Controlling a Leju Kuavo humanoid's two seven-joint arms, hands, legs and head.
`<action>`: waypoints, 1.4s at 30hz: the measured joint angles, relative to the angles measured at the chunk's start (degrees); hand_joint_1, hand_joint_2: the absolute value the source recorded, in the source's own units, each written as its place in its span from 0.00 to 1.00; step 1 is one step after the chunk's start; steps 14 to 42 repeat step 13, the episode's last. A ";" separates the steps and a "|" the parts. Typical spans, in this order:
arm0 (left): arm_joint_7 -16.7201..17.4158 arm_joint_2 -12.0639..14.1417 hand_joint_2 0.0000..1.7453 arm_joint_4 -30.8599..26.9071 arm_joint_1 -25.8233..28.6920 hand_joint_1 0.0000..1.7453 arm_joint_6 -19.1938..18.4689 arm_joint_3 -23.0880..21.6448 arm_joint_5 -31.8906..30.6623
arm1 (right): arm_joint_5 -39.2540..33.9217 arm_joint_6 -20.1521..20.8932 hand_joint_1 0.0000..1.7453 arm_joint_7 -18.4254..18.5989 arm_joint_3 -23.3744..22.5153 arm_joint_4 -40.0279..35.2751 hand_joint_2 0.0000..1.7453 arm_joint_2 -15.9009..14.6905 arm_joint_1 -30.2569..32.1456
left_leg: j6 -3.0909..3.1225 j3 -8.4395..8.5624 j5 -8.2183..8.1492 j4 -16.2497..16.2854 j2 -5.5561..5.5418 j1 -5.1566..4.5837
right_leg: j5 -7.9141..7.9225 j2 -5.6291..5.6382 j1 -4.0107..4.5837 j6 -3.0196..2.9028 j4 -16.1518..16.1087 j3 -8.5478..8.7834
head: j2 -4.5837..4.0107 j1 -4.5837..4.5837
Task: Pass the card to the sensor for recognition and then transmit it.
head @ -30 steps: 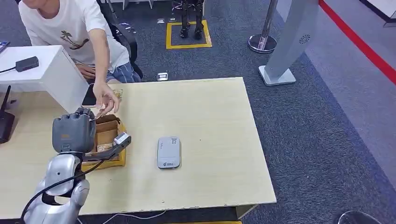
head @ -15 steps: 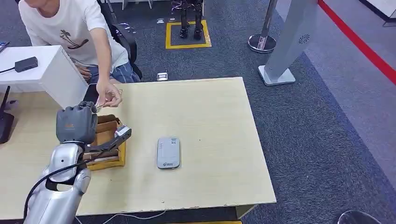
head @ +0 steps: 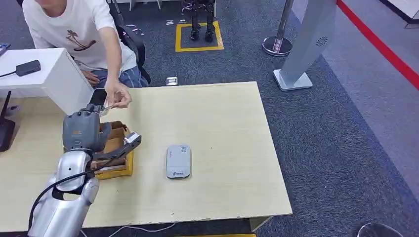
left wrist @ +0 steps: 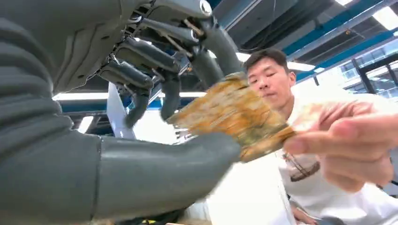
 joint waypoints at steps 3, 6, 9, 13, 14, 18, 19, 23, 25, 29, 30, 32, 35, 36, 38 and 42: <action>0.76 0.07 0.00 -0.09 0.00 0.00 -0.04 -0.55 0.00 | -0.09 0.00 0.00 0.00 0.00 0.00 0.00 0.00 0.00 | 0.00 0.00 0.00 0.00 0.00 0.00 | 0.00 0.00 0.00 0.00 0.00 0.00 | 0.00 0.00; 1.27 0.35 0.00 -0.59 0.03 0.00 -0.07 -1.29 0.00 | -0.17 0.00 0.00 0.00 0.00 0.00 0.00 0.00 -0.01 | 0.00 0.00 0.00 0.00 -0.01 0.00 | 0.00 0.00 0.00 0.00 0.00 0.00 | 0.00 0.00; 1.66 0.44 0.00 -1.22 0.06 0.00 -0.07 -1.77 0.00 | -0.74 0.00 0.00 0.00 0.00 0.00 0.00 0.00 0.00 | 0.00 -0.01 0.00 0.00 -0.01 0.00 | 0.00 -0.01 0.00 0.00 0.00 0.00 | 0.00 0.00; 1.72 0.55 0.00 -1.75 0.14 0.00 -0.02 -2.14 0.00 | -0.87 -0.02 0.00 0.00 0.00 0.00 0.00 0.00 0.01 | 0.00 -0.01 0.00 0.00 0.00 0.00 | 0.00 0.00 0.00 0.00 0.00 0.00 | 0.00 0.00; 1.72 0.55 0.00 -1.75 0.14 0.00 -0.02 -2.14 0.00 | -0.87 -0.02 0.00 0.00 0.00 0.00 0.00 0.00 0.01 | 0.00 -0.01 0.00 0.00 0.00 0.00 | 0.00 0.00 0.00 0.00 0.00 0.00 | 0.00 0.00; 1.72 0.55 0.00 -1.75 0.14 0.00 -0.02 -2.14 0.00 | -0.87 -0.02 0.00 0.00 0.00 0.00 0.00 0.00 0.01 | 0.00 -0.01 0.00 0.00 0.00 0.00 | 0.00 0.00 0.00 0.00 0.00 0.00 | 0.00 0.00; 1.72 0.55 0.00 -1.75 0.14 0.00 -0.02 -2.14 0.00 | -0.87 -0.02 0.00 0.00 0.00 0.00 0.00 0.00 0.01 | 0.00 -0.01 0.00 0.00 0.00 0.00 | 0.00 0.00 0.00 0.00 0.00 0.00 | 0.00 0.00; 1.72 0.55 0.00 -1.75 0.14 0.00 -0.02 -2.14 0.00 | -0.87 -0.02 0.00 0.00 0.00 0.00 0.00 0.00 0.01 | 0.00 -0.01 0.00 0.00 0.00 0.00 | 0.00 0.00 0.00 0.00 0.00 0.00 | 0.00 0.00; 1.72 0.55 0.00 -1.75 0.14 0.00 -0.02 -2.14 0.00 | -0.87 -0.02 0.00 0.00 0.00 0.00 0.00 0.00 0.01 | 0.00 -0.01 0.00 0.00 0.00 0.00 | 0.00 0.00 0.00 0.00 0.00 0.00 | 0.00 0.00; 1.72 0.55 0.00 -1.75 0.14 0.00 -0.02 -2.14 0.00 | -0.87 -0.02 0.00 0.00 0.00 0.00 0.00 0.00 0.01 | 0.00 -0.01 0.00 0.00 0.00 0.00 | 0.00 0.00 0.00 0.00 0.00 0.00 | 0.00 0.00; 1.72 0.55 0.00 -1.75 0.14 0.00 -0.02 -2.14 0.00 | -0.87 -0.02 0.00 0.00 0.00 0.00 0.00 0.00 0.01 | 0.00 -0.01 0.00 0.00 0.00 0.00 | 0.00 0.00 0.00 0.00 0.00 0.00 | 0.00 0.00; 1.72 0.55 0.00 -1.75 0.14 0.00 -0.02 -2.14 0.00 | -0.87 -0.02 0.00 0.00 0.00 0.00 0.00 0.00 0.01 | 0.00 -0.01 0.00 0.00 0.00 0.00 | 0.00 0.00 0.00 0.00 0.00 0.00 | 0.00 0.00; 1.72 0.55 0.00 -1.75 0.14 0.00 -0.02 -2.14 0.00 | -0.87 -0.02 0.00 0.00 0.00 0.00 0.00 0.00 0.01 | 0.00 -0.01 0.00 0.00 0.00 0.00 | 0.00 0.00 0.00 0.00 0.00 0.00 | 0.00 0.00; 1.72 0.55 0.00 -1.75 0.14 0.00 -0.02 -2.14 0.00 | -0.87 -0.02 0.00 0.00 0.00 0.00 0.00 0.00 0.01 | 0.00 -0.01 0.00 0.00 0.00 0.00 | 0.00 0.00 0.00 0.00 0.00 0.00 | 0.00 0.00; 1.72 0.55 0.00 -1.75 0.14 0.00 -0.02 -2.14 0.00 | -0.87 -0.02 0.00 0.00 0.00 0.00 0.00 0.00 0.01 | 0.00 -0.01 0.00 0.00 0.00 0.00 | 0.00 0.00 0.00 0.00 0.00 0.00 | 0.00 0.00; 1.72 0.55 0.00 -1.75 0.14 0.00 -0.02 -2.14 0.00 | -0.87 -0.02 0.00 0.00 0.00 0.00 0.00 0.00 0.01 | 0.00 -0.01 0.00 0.00 0.00 0.00 | 0.00 0.00 0.00 0.00 0.00 0.00 | 0.00 0.00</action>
